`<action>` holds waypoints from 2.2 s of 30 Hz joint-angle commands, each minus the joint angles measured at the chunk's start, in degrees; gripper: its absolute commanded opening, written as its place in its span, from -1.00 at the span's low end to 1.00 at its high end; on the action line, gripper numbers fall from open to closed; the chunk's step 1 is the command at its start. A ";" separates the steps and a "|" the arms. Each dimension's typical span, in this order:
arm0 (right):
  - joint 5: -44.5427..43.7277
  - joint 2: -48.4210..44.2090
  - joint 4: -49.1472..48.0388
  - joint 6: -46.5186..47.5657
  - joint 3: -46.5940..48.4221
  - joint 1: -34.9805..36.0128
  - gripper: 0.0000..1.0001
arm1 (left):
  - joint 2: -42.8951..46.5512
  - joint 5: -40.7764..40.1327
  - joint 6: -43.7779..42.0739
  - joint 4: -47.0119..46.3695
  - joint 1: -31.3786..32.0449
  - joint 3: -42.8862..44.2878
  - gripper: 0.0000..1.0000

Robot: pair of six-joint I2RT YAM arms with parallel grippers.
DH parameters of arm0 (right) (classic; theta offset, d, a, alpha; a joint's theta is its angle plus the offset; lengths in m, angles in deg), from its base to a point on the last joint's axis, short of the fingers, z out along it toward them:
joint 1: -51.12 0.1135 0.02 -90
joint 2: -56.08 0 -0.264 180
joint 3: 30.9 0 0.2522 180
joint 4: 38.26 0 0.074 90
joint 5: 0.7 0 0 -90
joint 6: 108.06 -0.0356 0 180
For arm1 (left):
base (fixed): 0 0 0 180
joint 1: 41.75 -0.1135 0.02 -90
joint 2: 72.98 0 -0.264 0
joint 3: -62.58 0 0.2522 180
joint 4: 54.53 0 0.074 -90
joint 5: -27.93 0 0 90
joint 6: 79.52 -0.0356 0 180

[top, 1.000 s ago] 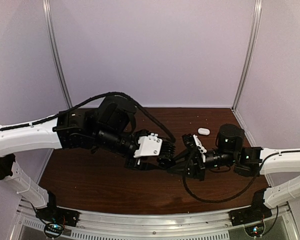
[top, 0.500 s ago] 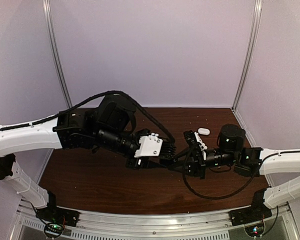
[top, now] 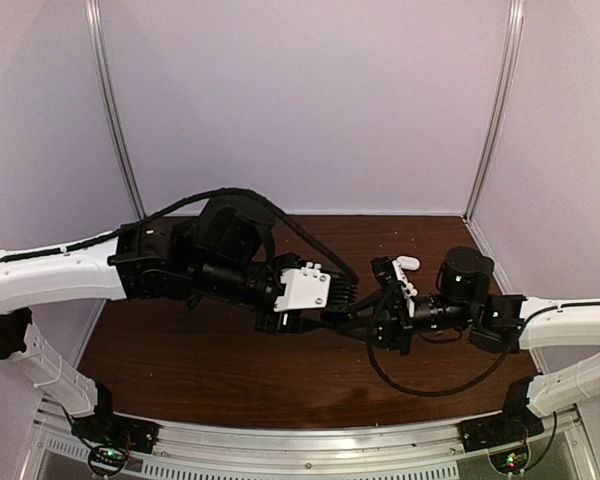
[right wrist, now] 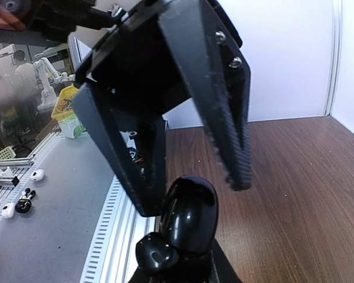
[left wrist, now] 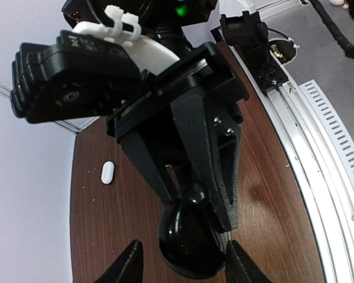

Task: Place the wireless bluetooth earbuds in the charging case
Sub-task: Adjust the right earbud in the right side groove of the charging case.

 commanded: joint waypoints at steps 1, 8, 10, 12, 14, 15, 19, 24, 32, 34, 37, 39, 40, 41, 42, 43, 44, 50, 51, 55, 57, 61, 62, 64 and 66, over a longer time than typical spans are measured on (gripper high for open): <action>1.74 -1.41 -3.04 -0.02 0.10 -0.03 -1.00 | -0.70 -9.30 1.06 -2.83 0.06 -0.24 -0.04; 1.43 -1.45 -2.62 0.37 0.14 0.34 -1.00 | 1.07 -4.69 1.83 -4.02 -0.75 -0.93 -0.09; 1.21 -1.41 -2.75 0.14 0.23 0.34 -1.00 | 1.73 -1.94 0.65 -3.95 -0.80 -1.45 -0.10; 0.89 -1.34 -3.28 -0.54 0.17 0.34 -1.00 | 2.15 0.63 -0.54 -3.85 -0.59 -1.85 -0.11; 0.68 -1.32 -3.70 -1.14 0.15 0.34 -1.00 | 1.99 1.57 -1.22 -3.85 -0.35 -1.89 -0.14; 0.37 -1.39 -3.86 -1.58 0.12 0.34 -1.00 | 1.66 1.13 -1.69 -3.71 0.08 -1.94 -0.17; -0.30 -1.45 -4.43 -2.88 0.05 0.21 -1.00 | 0.34 -2.05 -3.38 -3.59 1.35 -2.16 -0.23; -0.20 -1.23 -5.03 -3.67 -0.14 0.25 -1.00 | -0.64 -4.73 -3.81 -3.76 1.95 -1.75 -0.33; -0.18 -1.02 -6.03 -4.35 -0.07 0.08 -1.00 | -1.55 -10.24 -5.60 -3.92 3.35 -2.31 -0.49; -0.10 -1.05 -6.11 -4.39 -0.03 -0.05 -1.00 | -1.69 -10.79 -5.25 -4.07 3.47 -2.42 -0.49; 0.27 -1.23 -6.37 -3.93 -0.61 -0.10 -1.00 | -0.49 -11.16 -3.83 -5.91 3.42 -3.47 -0.27; 0.56 -1.23 -6.69 -3.93 -1.17 -0.09 -1.00 | 0.97 -11.65 -2.68 -8.32 3.40 -4.68 -0.07; 0.75 -1.17 -7.12 -4.22 -1.37 -0.10 -1.00 | 1.62 -11.70 -2.38 -9.47 3.38 -5.15 0.06; 0.90 -1.03 -7.69 -4.66 -1.47 -0.10 -1.00 | 2.12 -11.93 -2.24 -10.56 3.37 -5.78 0.17; 1.05 -0.90 -8.42 -5.11 -1.65 -0.09 -1.00 | 2.64 -12.16 -2.23 -11.43 3.33 -6.30 0.26; 1.09 -0.81 -9.02 -5.40 -1.83 -0.10 -1.00 | 3.03 -11.95 -2.40 -11.96 3.37 -6.63 0.33; 0.98 -0.74 -9.34 -5.44 -1.86 -0.08 -1.00 | 3.36 -11.47 -2.77 -12.22 3.34 -6.90 0.38; 0.15 -1.26 -6.53 -3.72 -1.38 -0.10 -1.00 | 7.65 -5.01 0.07 -18.24 2.59 -9.01 0.30; 0.17 -1.39 -6.11 -3.33 -1.37 -0.10 -1.00 | 7.83 -3.90 1.08 -18.64 2.06 -8.78 0.27; 0.13 -1.50 -4.49 -2.11 -0.83 -0.01 -1.00 | 6.51 -2.36 2.91 -17.31 1.36 -6.77 0.18; 0.28 -1.41 -4.35 -2.07 -0.53 -0.01 -1.00 | 5.46 -2.49 3.28 -16.79 1.36 -6.04 0.16; 0.41 -1.15 -4.02 -1.96 0.03 0.08 -1.00 | 4.33 -1.96 3.38 -16.74 1.36 -5.14 0.16; 0.35 -1.15 -4.03 -1.97 0.11 0.08 -1.00 | 4.03 -1.87 3.35 -16.63 1.34 -4.95 0.16; 0.16 -1.21 -3.94 -1.93 0.11 0.08 -1.00 | 3.45 -1.77 3.33 -16.24 1.36 -4.60 0.15; 0.04 -1.23 -3.93 -1.86 0.12 0.12 -1.00 | 2.72 -2.15 3.30 -15.70 1.36 -4.25 0.13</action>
